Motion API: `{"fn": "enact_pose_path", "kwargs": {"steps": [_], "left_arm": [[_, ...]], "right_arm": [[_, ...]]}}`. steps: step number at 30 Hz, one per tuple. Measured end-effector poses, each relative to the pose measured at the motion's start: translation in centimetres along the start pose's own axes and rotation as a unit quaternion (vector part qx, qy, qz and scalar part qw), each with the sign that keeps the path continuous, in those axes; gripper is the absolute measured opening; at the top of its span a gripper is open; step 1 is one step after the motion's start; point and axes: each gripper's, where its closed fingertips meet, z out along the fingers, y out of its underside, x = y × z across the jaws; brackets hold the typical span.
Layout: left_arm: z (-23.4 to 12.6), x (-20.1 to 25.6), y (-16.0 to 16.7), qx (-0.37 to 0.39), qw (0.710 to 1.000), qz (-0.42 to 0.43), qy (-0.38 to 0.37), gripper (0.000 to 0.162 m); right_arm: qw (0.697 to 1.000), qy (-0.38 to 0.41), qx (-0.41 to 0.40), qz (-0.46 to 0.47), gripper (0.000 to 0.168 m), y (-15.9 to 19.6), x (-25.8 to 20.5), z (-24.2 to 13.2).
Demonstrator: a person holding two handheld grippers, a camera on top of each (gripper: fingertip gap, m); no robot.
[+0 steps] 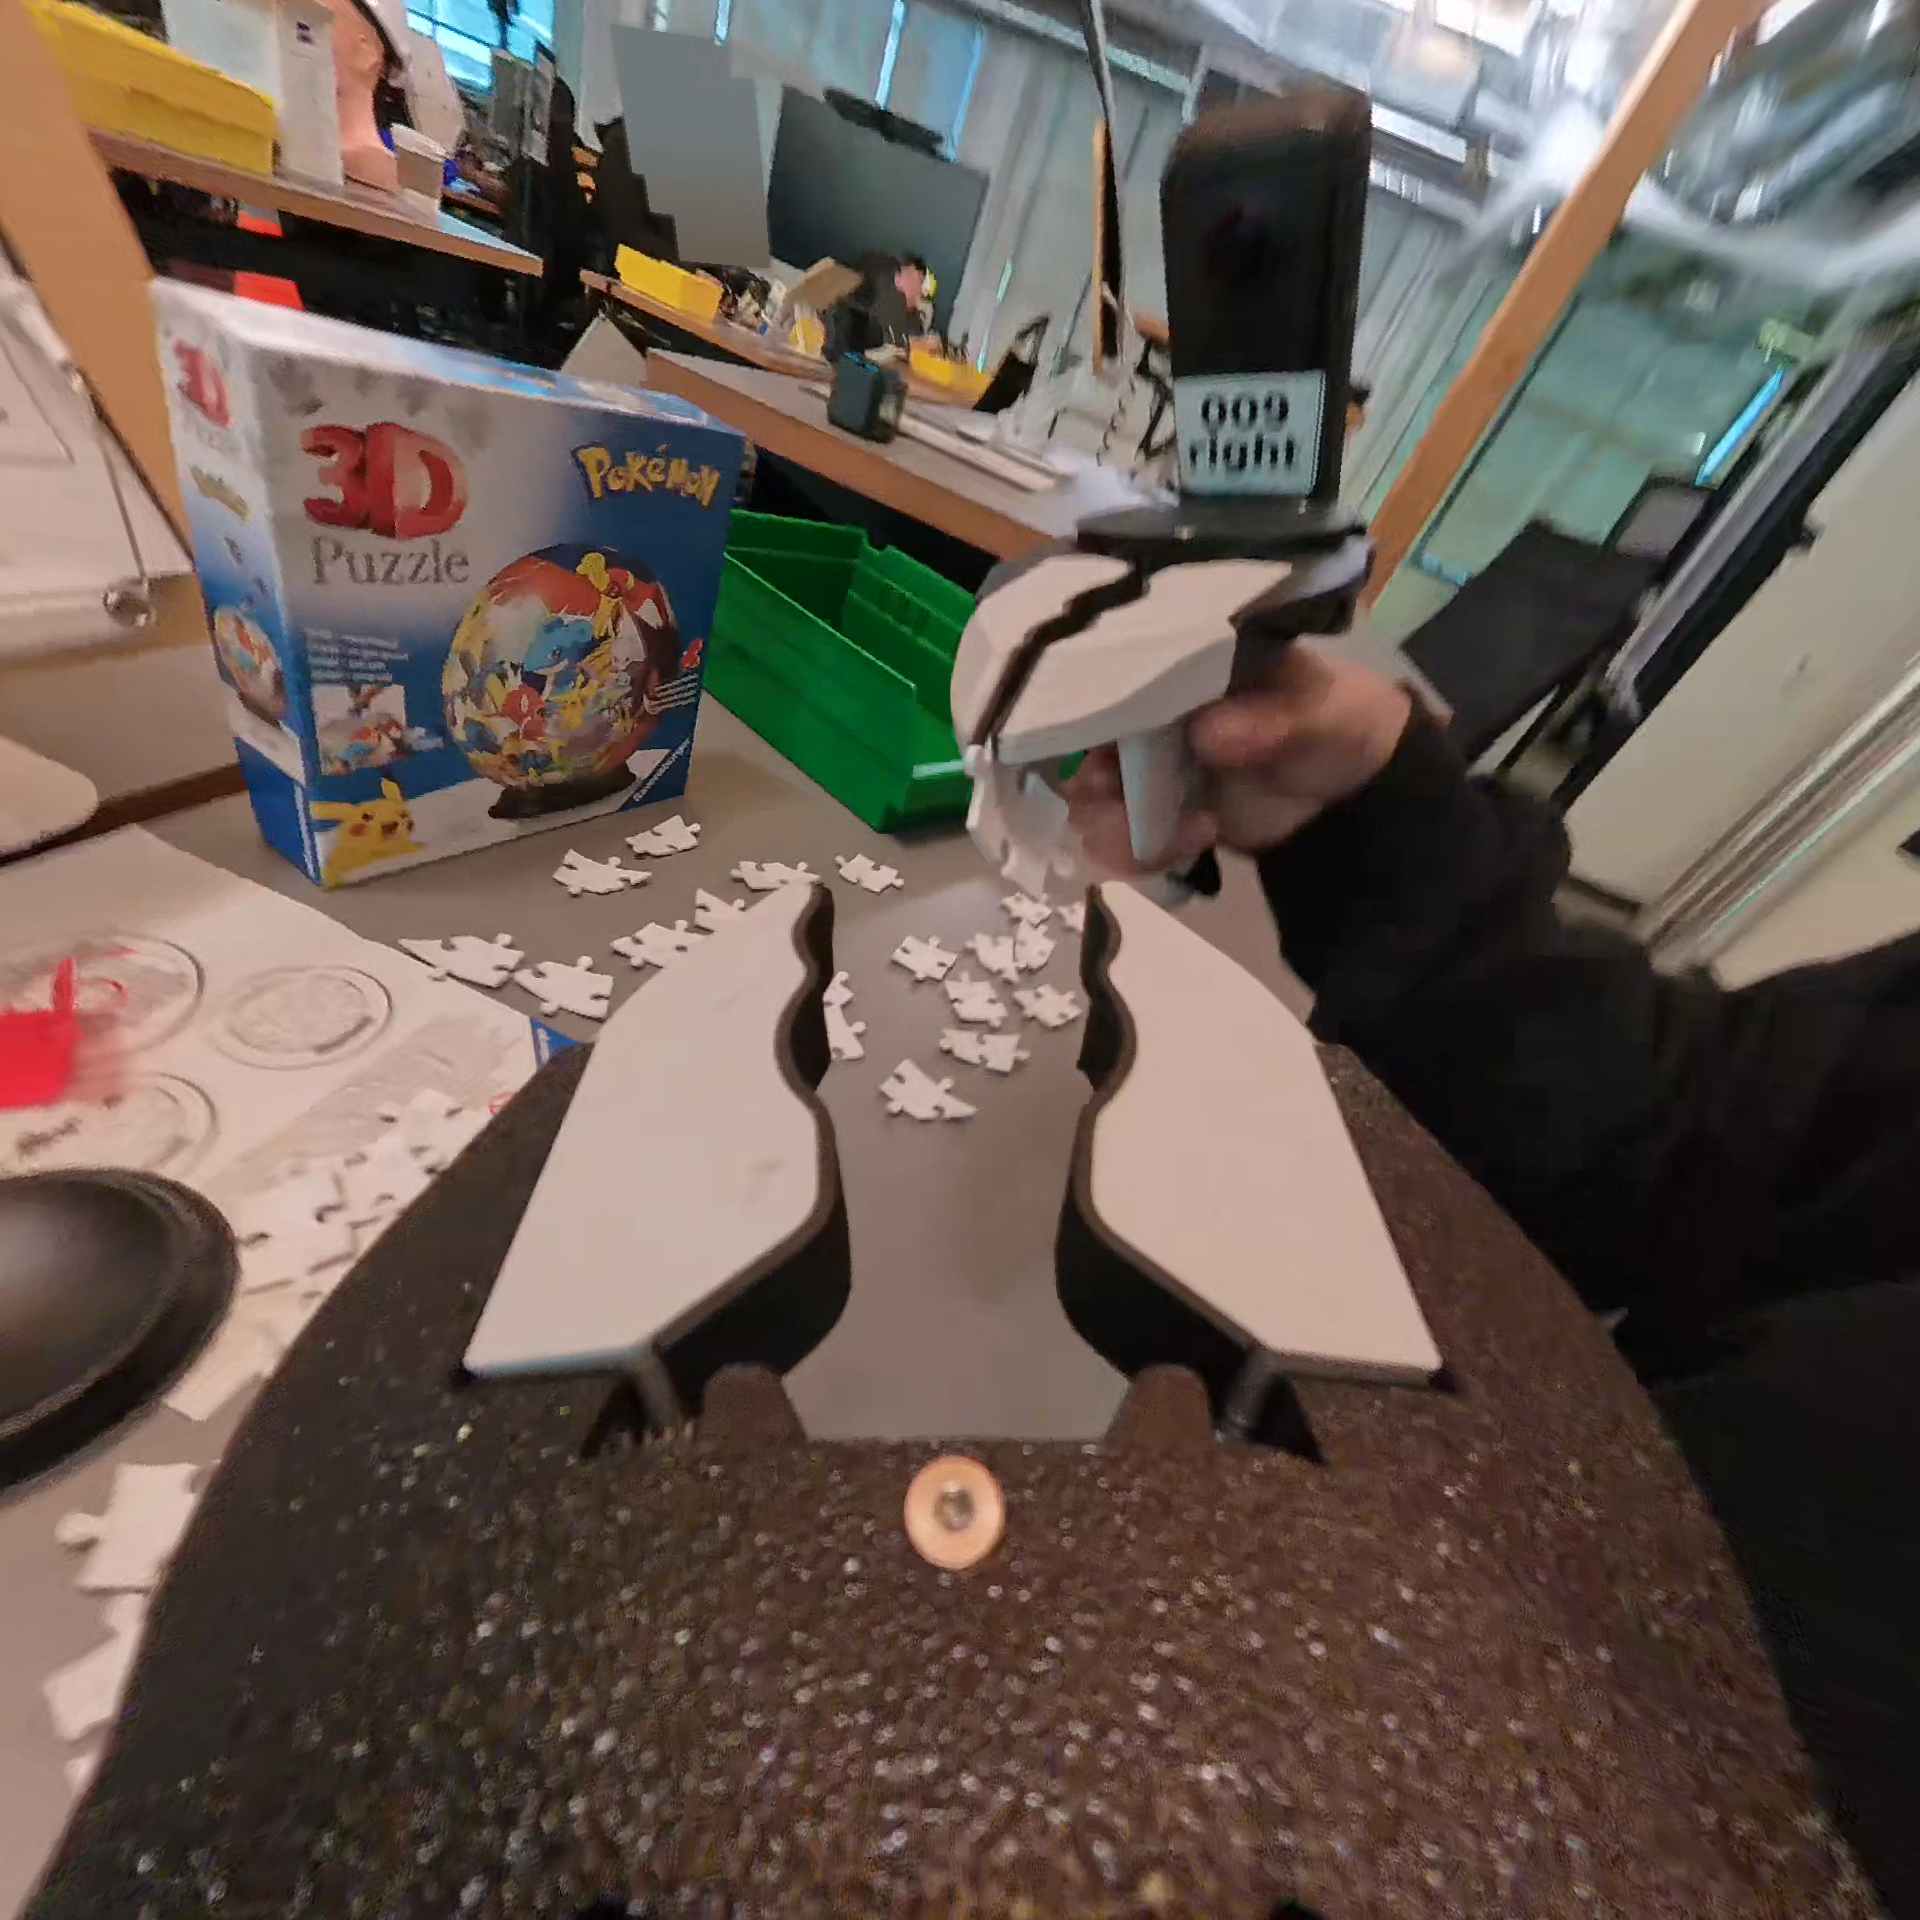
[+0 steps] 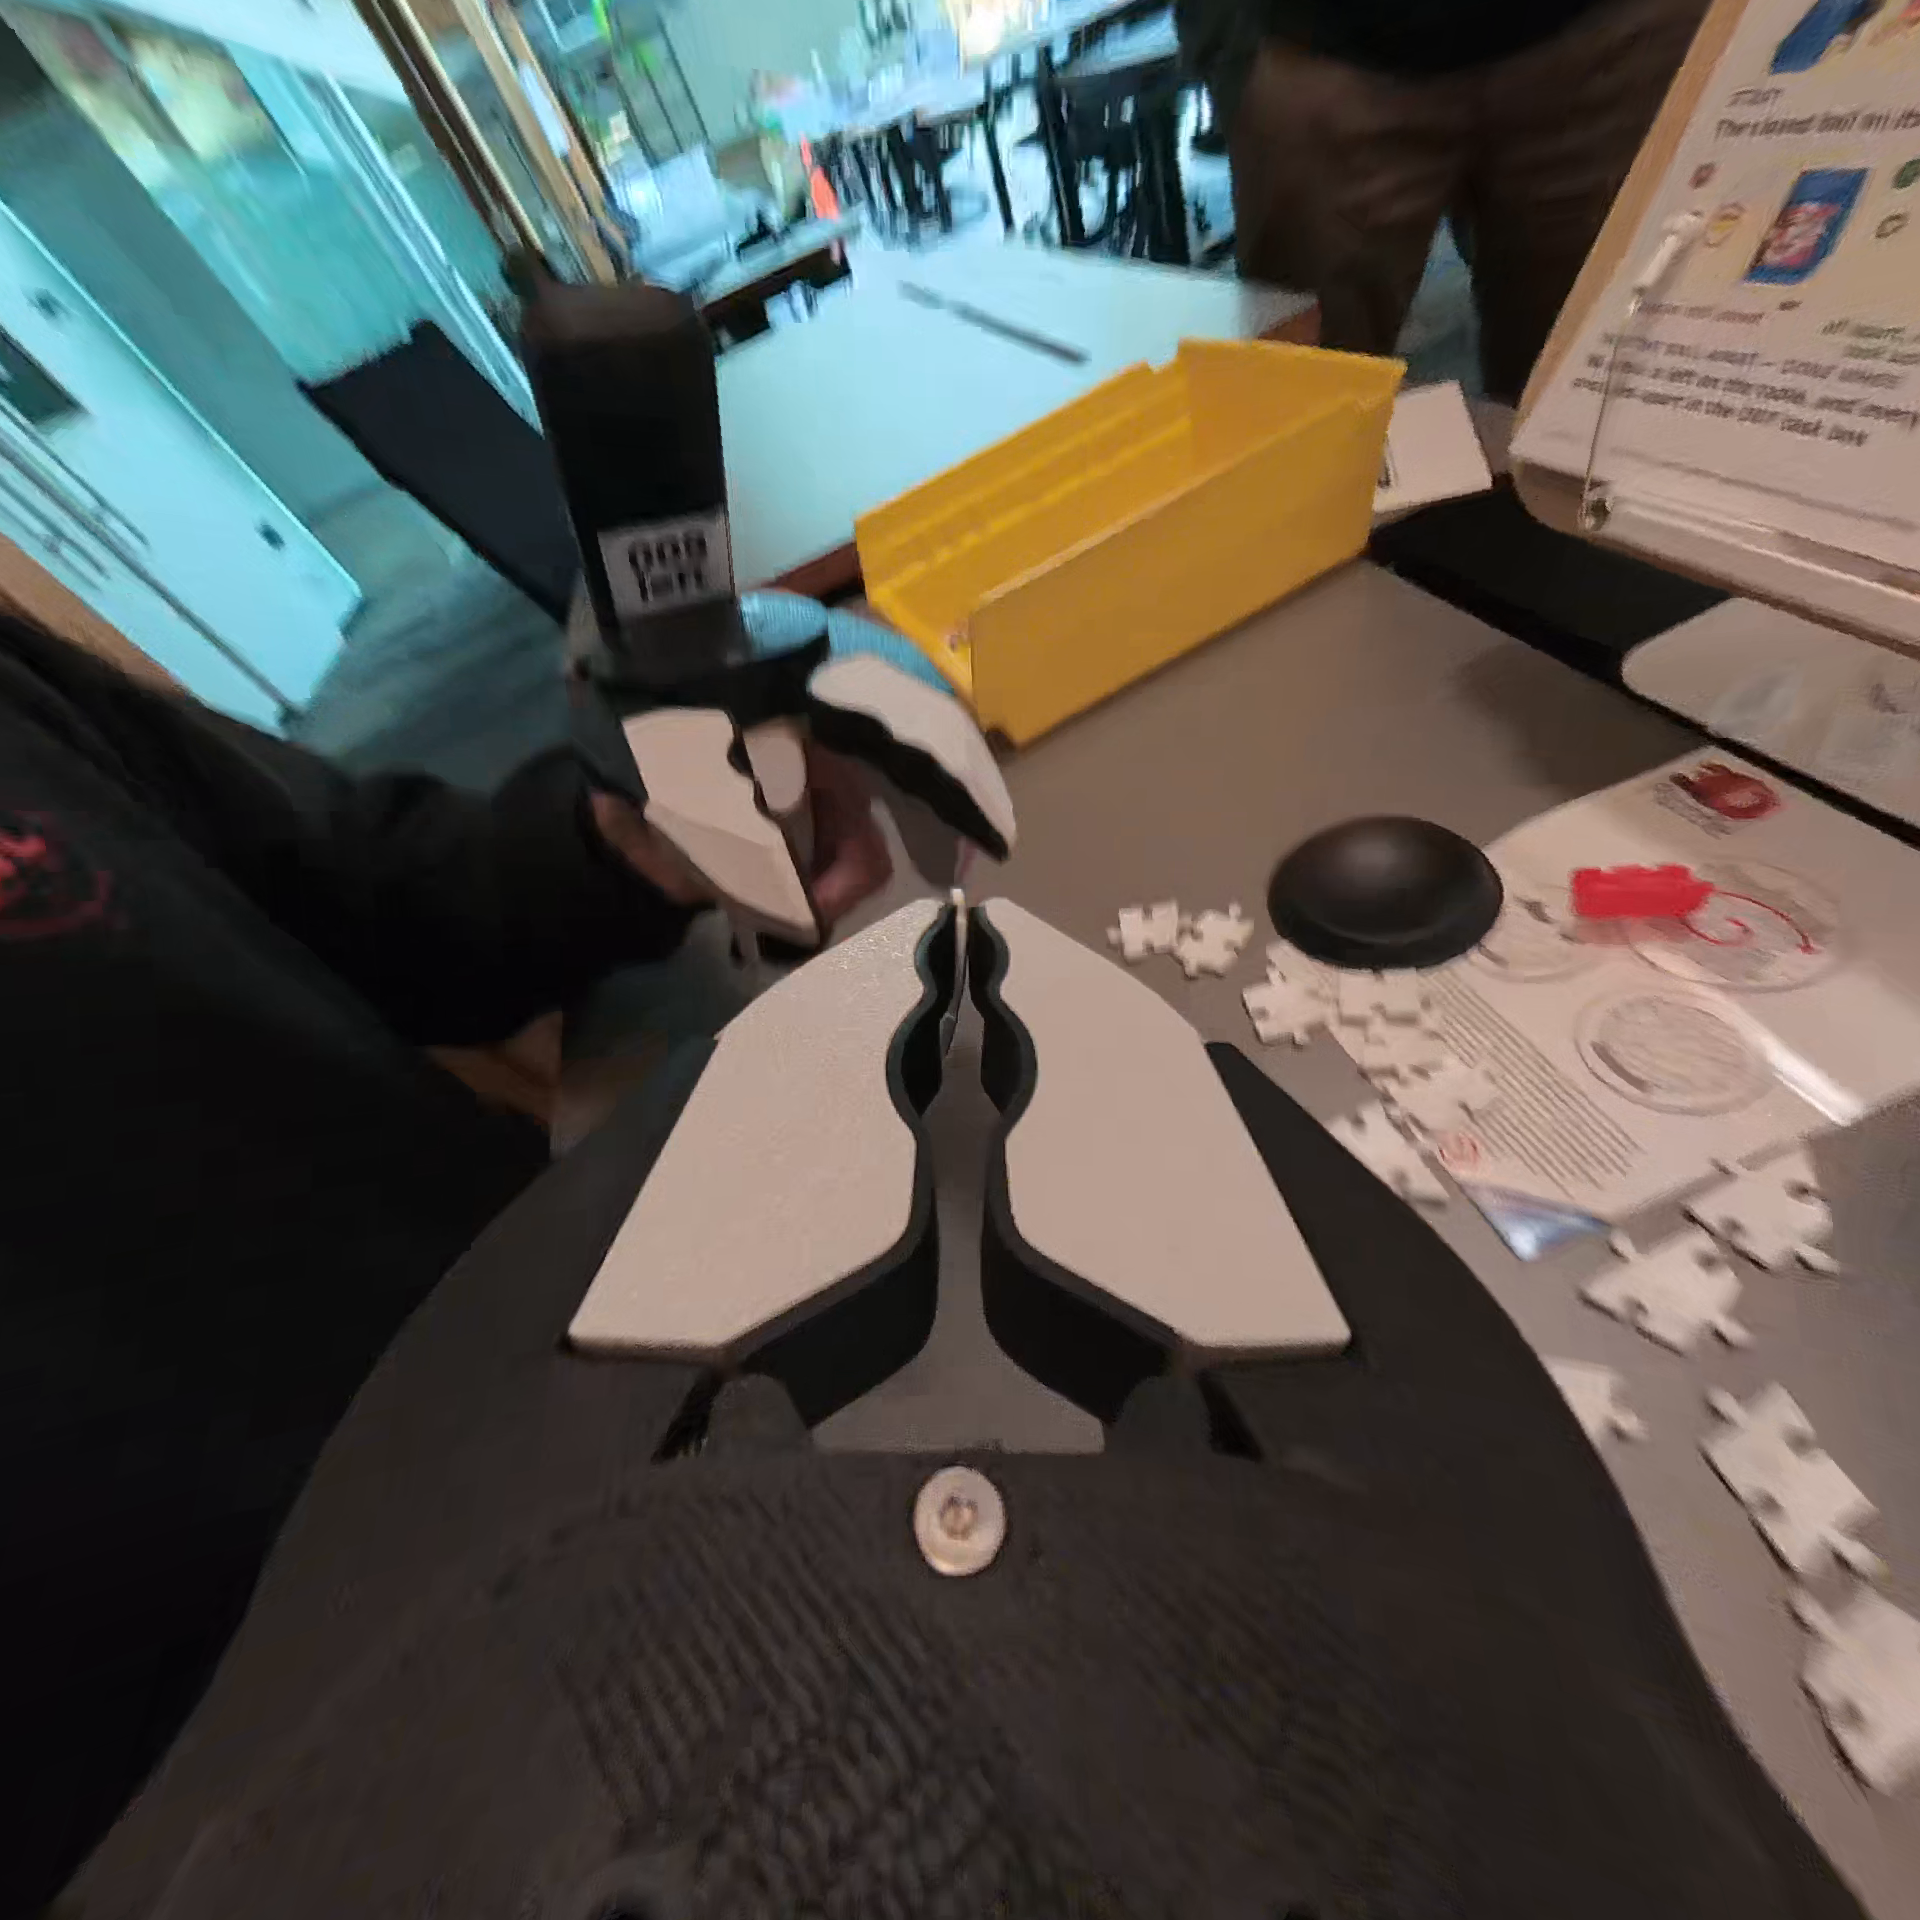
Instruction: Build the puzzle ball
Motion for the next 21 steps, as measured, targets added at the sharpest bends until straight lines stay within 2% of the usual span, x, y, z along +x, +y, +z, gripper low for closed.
{"fn": "enact_pose_path", "kwargs": {"steps": [3,9,14,16,18,21], "left_arm": [[0.7,0.5,0.2,-0.03,0.998,0.05,0.003,0.045],[1.0,0.2,2.3,-0.065,0.992,0.105,-0.018,0.04],[0.9,0.4,3.4,-0.072,0.99,0.116,-0.027,0.038],[0.5,0.3,3.9,-0.075,0.989,0.122,-0.034,0.036],[0.0,0.1,4.5,-0.082,0.988,0.128,-0.042,0.034],[-0.7,0.0,5.4,-0.093,0.986,0.129,-0.044,0.033]], "right_arm": [[0.995,0.027,-0.096,0.011,0.002,2.7,1.4,-4.0],[0.952,0.03,-0.291,0.093,0.002,10.3,5.0,-11.5],[0.917,0.035,-0.36,0.169,0.002,14.6,8.3,-13.5],[0.91,0.05,-0.36,0.199,0.002,15.6,9.8,-13.7],[0.909,0.056,-0.357,0.209,0.002,16.2,10.7,-13.6],[0.894,0.071,-0.395,0.198,0.002,17.5,11.4,-14.1]]}}
